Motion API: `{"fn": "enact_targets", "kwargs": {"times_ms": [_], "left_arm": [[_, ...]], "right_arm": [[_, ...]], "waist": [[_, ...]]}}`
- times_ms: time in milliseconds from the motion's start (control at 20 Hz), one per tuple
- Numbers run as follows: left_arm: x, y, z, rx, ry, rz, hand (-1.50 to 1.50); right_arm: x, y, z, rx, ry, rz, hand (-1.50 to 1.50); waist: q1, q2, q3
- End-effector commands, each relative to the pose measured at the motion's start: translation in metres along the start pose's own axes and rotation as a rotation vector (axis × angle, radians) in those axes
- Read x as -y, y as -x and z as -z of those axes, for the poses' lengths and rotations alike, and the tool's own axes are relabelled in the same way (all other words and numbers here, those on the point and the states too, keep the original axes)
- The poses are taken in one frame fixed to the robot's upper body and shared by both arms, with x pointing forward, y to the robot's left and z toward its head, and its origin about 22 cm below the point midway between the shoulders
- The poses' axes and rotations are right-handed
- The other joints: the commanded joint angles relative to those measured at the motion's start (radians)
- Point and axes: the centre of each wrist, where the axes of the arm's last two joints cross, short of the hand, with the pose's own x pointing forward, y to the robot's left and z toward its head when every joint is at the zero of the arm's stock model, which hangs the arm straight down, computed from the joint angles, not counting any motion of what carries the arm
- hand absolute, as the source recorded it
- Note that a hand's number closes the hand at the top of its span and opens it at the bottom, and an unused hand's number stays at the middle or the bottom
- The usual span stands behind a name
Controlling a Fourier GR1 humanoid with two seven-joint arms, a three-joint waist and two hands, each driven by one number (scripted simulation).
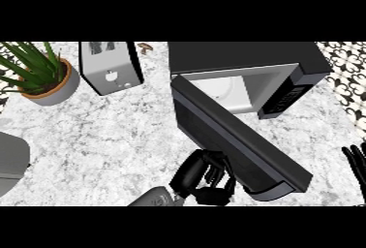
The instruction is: Pick up the milk, place it into the microwave and close the microwave
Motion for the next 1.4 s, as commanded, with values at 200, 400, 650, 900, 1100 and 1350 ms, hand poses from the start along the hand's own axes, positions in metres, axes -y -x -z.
{"fn": "enact_targets", "kwargs": {"times_ms": [200, 400, 650, 900, 1100, 1350], "left_arm": [[0.007, -0.01, 0.015, 0.046, -0.043, -0.06, 1.5], [0.005, -0.019, 0.024, 0.079, -0.105, -0.085, 1.5], [-0.009, -0.03, 0.042, 0.088, -0.277, -0.083, 1.5], [-0.018, -0.038, 0.057, 0.052, -0.378, -0.092, 1.5], [-0.025, -0.044, 0.069, 0.034, -0.421, -0.097, -1.5], [-0.036, -0.044, 0.079, -0.04, -0.523, -0.111, -1.5]], "right_arm": [[0.0, -0.03, 0.023, 0.071, -0.135, 0.089, -1.5], [-0.006, -0.041, 0.039, 0.068, -0.194, 0.081, -1.5], [0.008, -0.06, 0.048, 0.078, -0.225, 0.043, -1.5], [0.02, -0.072, 0.058, 0.098, -0.232, 0.017, -1.5], [0.023, -0.082, 0.077, 0.149, -0.246, -0.012, -1.5], [0.056, -0.134, 0.108, 0.247, -0.249, -0.363, 1.5]], "waist": [[-0.046, 0.012, -0.002], [-0.062, 0.018, -0.003], [-0.099, 0.019, -0.004], [-0.123, 0.024, 0.0], [-0.142, 0.039, -0.001], [-0.176, 0.04, -0.004]]}}
